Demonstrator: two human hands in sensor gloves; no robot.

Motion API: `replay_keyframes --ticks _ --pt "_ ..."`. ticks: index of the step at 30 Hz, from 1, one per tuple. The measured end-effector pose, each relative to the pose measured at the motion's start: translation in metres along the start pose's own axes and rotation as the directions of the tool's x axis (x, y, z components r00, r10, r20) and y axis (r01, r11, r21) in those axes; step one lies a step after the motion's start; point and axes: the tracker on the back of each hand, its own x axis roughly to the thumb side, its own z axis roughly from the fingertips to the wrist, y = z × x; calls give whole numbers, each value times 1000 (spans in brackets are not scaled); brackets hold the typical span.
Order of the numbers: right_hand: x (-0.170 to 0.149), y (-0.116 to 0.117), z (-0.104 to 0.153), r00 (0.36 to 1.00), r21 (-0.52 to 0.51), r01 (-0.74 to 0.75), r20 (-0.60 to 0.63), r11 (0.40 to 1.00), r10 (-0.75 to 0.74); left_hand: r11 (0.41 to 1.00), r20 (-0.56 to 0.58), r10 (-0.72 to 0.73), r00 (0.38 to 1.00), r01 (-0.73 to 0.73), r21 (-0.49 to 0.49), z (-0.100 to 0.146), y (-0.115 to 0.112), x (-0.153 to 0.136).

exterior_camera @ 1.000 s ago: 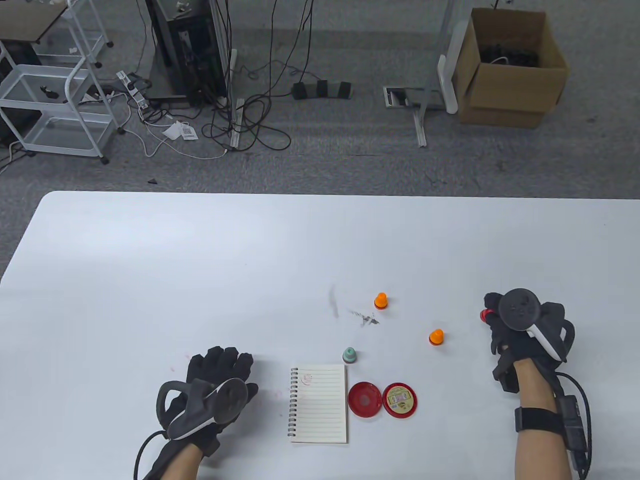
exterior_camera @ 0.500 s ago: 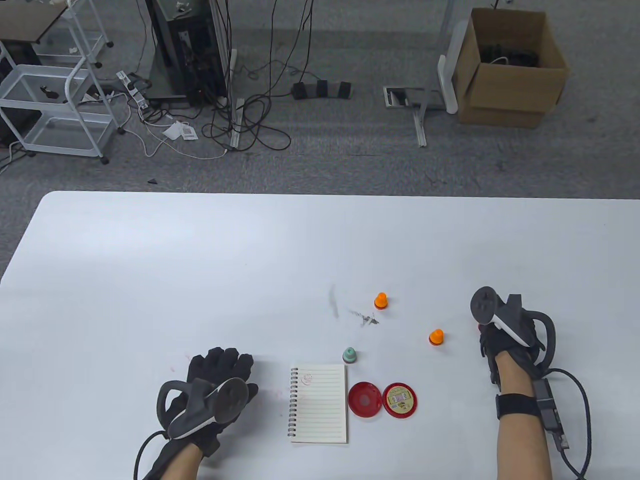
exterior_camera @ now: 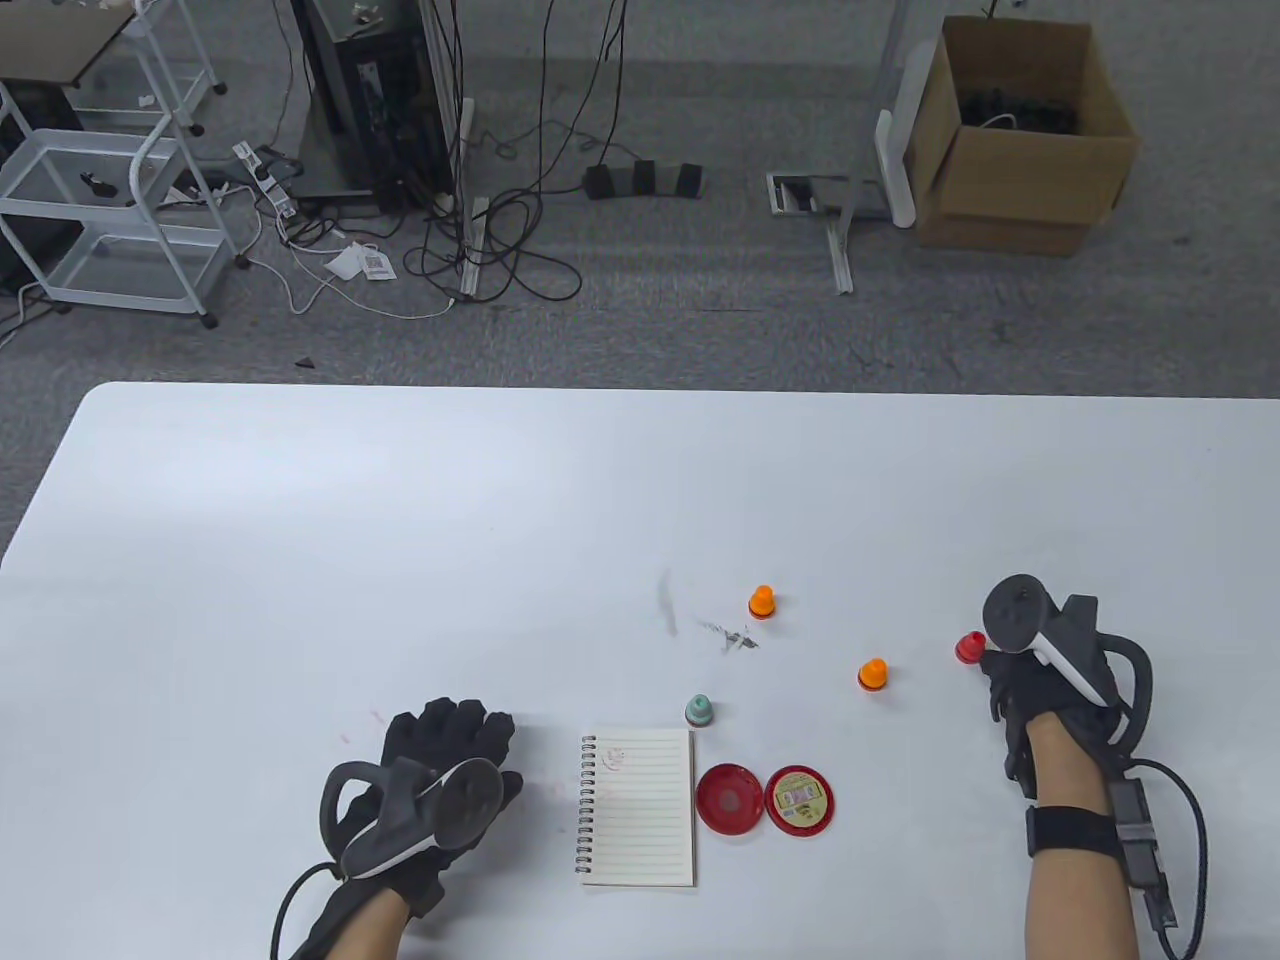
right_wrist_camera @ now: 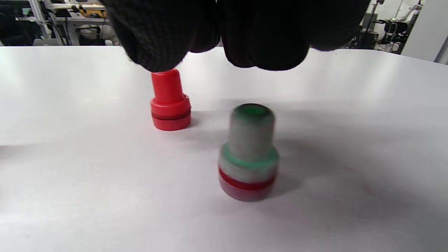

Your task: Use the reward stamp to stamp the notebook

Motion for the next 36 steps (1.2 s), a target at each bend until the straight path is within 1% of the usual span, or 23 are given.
replay_keyframes --ticks 1,3,5,7,8,11,12,14,18,23,25,26,28,31,32,36 --pt "-3 1 1 1000 22 -2 -19 1000 2 1000 0 0 1000 0 0 0 0 0" --pt "-9 6 2 998 97 -8 -62 995 14 1000 -1 0 1000 0 2 0 0 0" --pt "-14 14 3 994 189 -24 -100 982 44 1000 4 4 1000 -4 3 0 0 0" --pt "-17 24 5 989 230 -57 -119 972 86 1000 10 14 1000 -14 0 -1 -1 1" --pt "-17 26 6 990 222 -64 -112 973 91 1000 11 15 1000 -15 -2 -1 -1 1" --pt "-18 32 13 997 66 -54 -51 996 58 1000 15 14 1000 -14 -10 -2 -2 2" --pt "-18 32 16 999 40 -33 -35 999 34 1000 16 14 1000 -14 -9 -1 -2 2" --pt "-18 28 23 1000 27 12 -17 1000 -12 1000 16 14 1000 -14 -7 -1 -2 2" --pt "-12 10 39 997 -24 71 44 997 -69 1000 19 17 1000 -17 3 0 -1 2" --pt "6 -13 66 974 -81 181 153 980 -167 999 35 35 999 -36 28 3 1 5" --pt "18 -20 79 954 -102 234 215 967 -208 997 54 65 996 -67 46 5 4 8" --pt "26 -23 87 936 -116 278 255 953 -242 993 65 90 994 -95 67 7 6 10" --pt "42 -23 99 893 -113 361 327 926 -309 985 84 123 989 -132 109 10 11 14" --pt "67 -20 113 834 -84 443 405 893 -375 972 105 158 982 -173 158 13 14 17" --pt "80 -17 118 806 -62 473 434 879 -403 965 111 179 977 -197 171 13 14 17" --pt "127 -8 131 709 22 549 518 836 -479 935 139 281 950 -303 182 12 12 18"
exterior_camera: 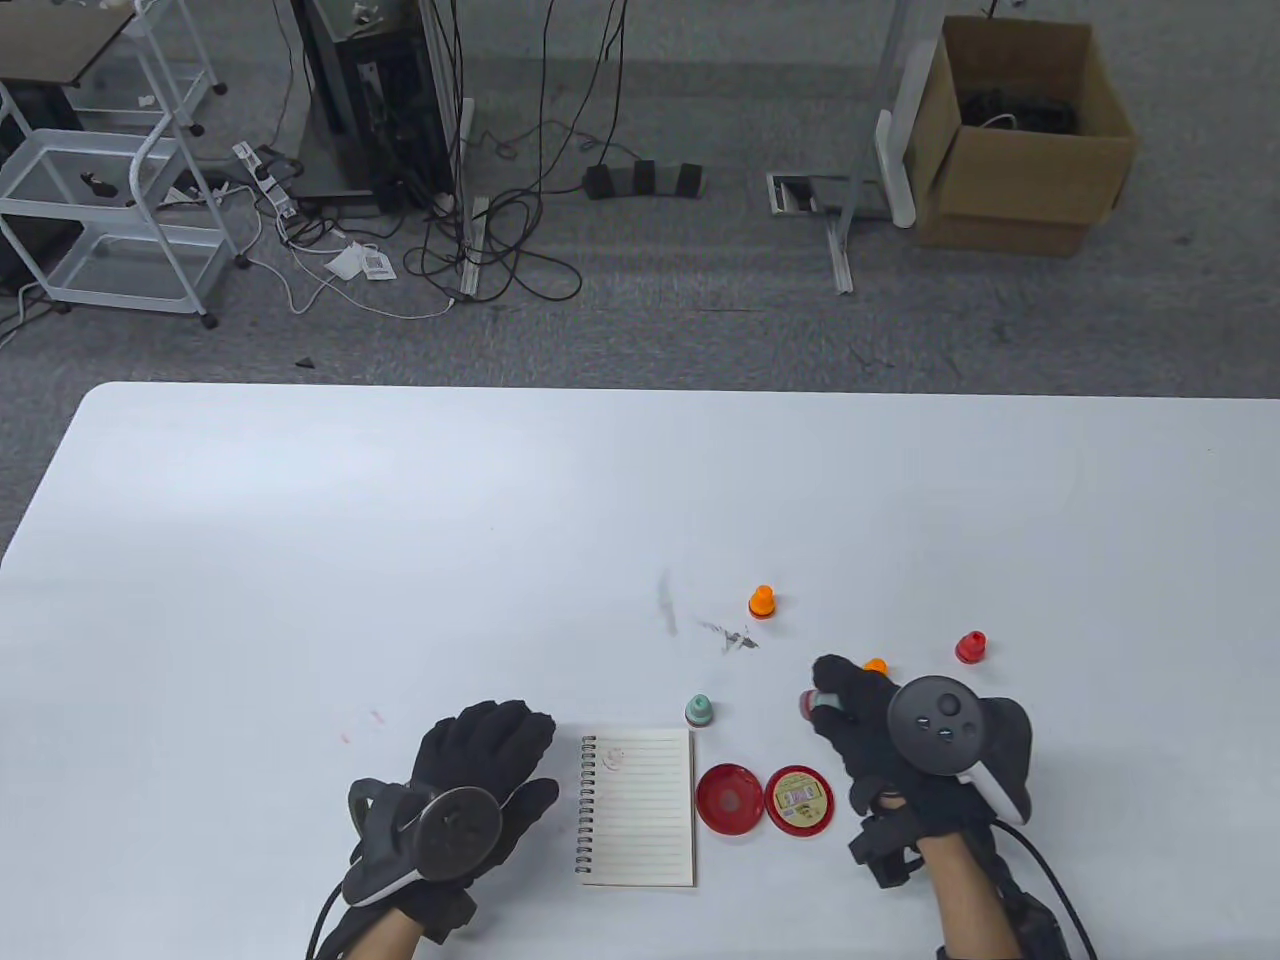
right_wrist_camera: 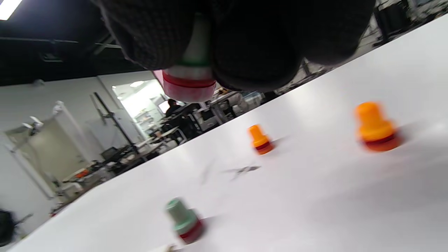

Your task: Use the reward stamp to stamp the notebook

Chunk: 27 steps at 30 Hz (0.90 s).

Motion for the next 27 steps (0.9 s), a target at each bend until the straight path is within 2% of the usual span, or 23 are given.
replay_keyframes --ticks 4,8,11,13,17,23,27 --pt "34 33 -6 988 31 117 102 993 -120 990 29 140 990 -140 19 -1 -3 7" --pt "46 76 -6 940 78 286 169 955 -296 982 51 187 981 -188 9 -1 -10 13" --pt "50 98 -3 918 182 343 142 922 -369 977 60 212 975 -212 3 -3 -16 18" --pt "55 104 3 907 152 372 148 915 -394 974 64 225 972 -225 0 -4 -19 21" --pt "60 110 15 865 184 454 142 872 -480 968 95 247 964 -249 11 -4 -23 30" --pt "60 118 17 834 196 512 118 836 -538 968 123 246 961 -250 17 -4 -26 39" --pt "59 119 17 841 199 501 117 842 -528 960 128 274 953 -279 19 -3 -25 37"
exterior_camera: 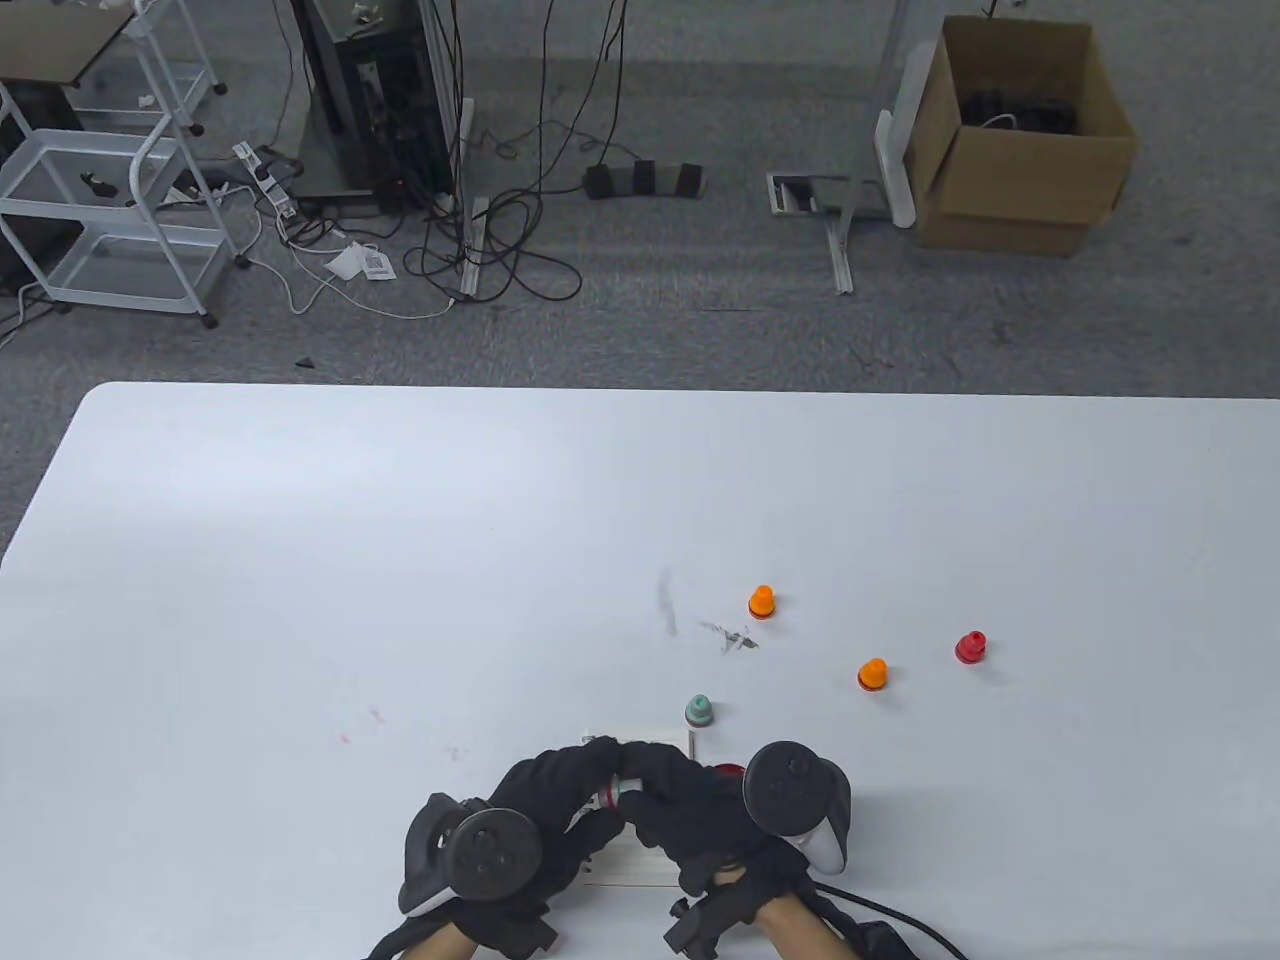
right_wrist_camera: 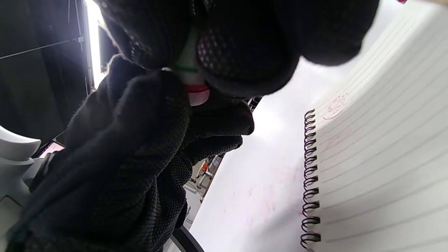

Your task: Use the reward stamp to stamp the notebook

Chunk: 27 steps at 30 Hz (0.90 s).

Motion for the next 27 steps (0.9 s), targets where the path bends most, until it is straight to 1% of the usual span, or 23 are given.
replay_keyframes --ticks 3,8,13,19,23,27 --pt "1 0 0 1000 -19 0 -2 1000 0 1000 -12 8 1000 -8 19 0 2 -1" --pt "0 1 1 1000 -33 -27 -1 999 27 999 -8 -34 999 34 20 0 3 -1" --pt "-3 2 -1 1000 -3 2 -8 1000 -2 999 5 -34 999 33 9 0 4 -1" --pt "-5 2 -1 1000 8 23 -4 1000 -23 1000 9 -25 1000 25 1 0 4 -1" --pt "-5 -2 -3 997 19 77 -31 997 -76 1000 0 1 1000 -1 5 -1 5 -3" --pt "-4 -9 -2 998 -9 58 -25 998 -59 1000 -20 0 1000 1 13 -1 7 -7"
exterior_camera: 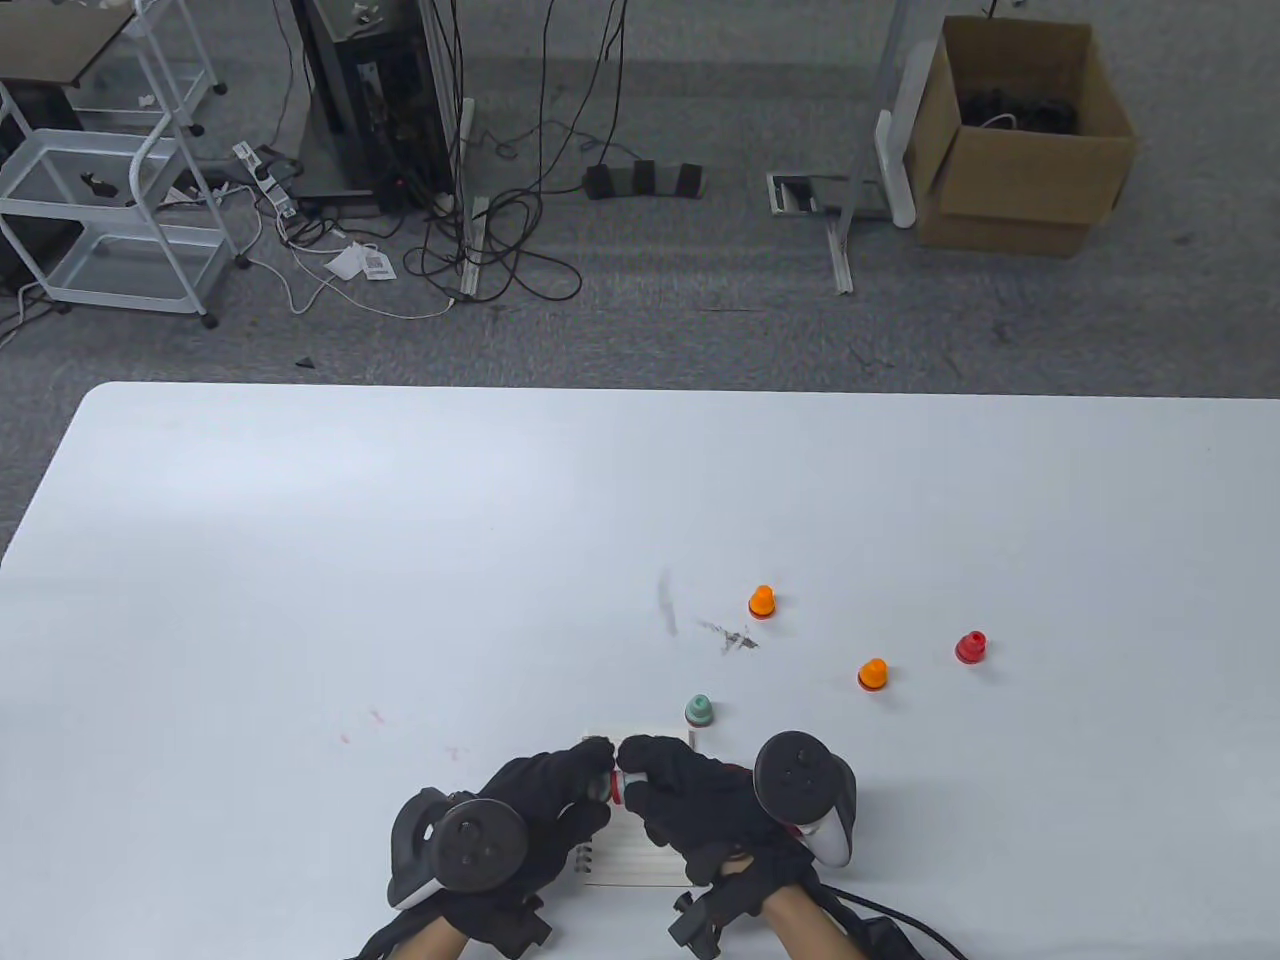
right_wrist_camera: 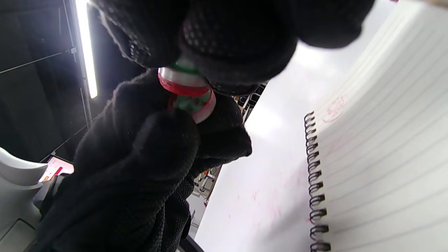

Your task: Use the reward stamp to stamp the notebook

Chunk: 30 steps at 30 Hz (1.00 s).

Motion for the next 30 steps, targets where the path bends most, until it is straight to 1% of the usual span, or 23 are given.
replay_keyframes --ticks 3,6,8,10,12,13,15,18,20,25,28,30 --pt "-1 -4 1 1000 -11 10 -2 1000 -10 1000 -21 -5 1000 5 -10 -2 2 -5" --pt "-1 -7 2 1000 -12 17 -2 1000 -17 999 -39 -13 999 12 -42 -4 1 -10" --pt "-1 -7 2 1000 -13 16 0 1000 -16 997 -54 -45 998 42 -58 -5 1 -13" --pt "-1 -7 2 1000 -9 15 4 1000 -15 992 -79 -89 993 82 -96 -5 -1 -16" --pt "-1 -6 2 1000 1 9 9 1000 -9 981 -86 -157 984 146 -125 -6 -3 -19" --pt "-1 -6 2 1000 2 7 10 1000 -7 970 -91 -205 975 190 -152 -6 -4 -19" --pt "-1 -5 2 1000 9 2 14 1000 -2 934 -60 -314 947 297 -197 -6 -8 -19" --pt "-1 -5 2 1000 17 -1 17 1000 0 853 -9 -472 882 454 -259 -7 -15 -15" --pt "0 -4 2 1000 22 -5 17 1000 4 823 -3 -516 857 495 -280 -7 -17 -14" --pt "-1 -6 3 1000 16 0 6 1000 0 818 -22 -503 864 467 -334 -8 -21 -19" --pt "-1 -7 3 1000 17 7 8 1000 -8 805 -36 -511 859 463 -369 -8 -23 -23" --pt "0 -7 3 1000 18 5 10 1000 -5 816 -51 -498 866 448 -366 -9 -22 -24"
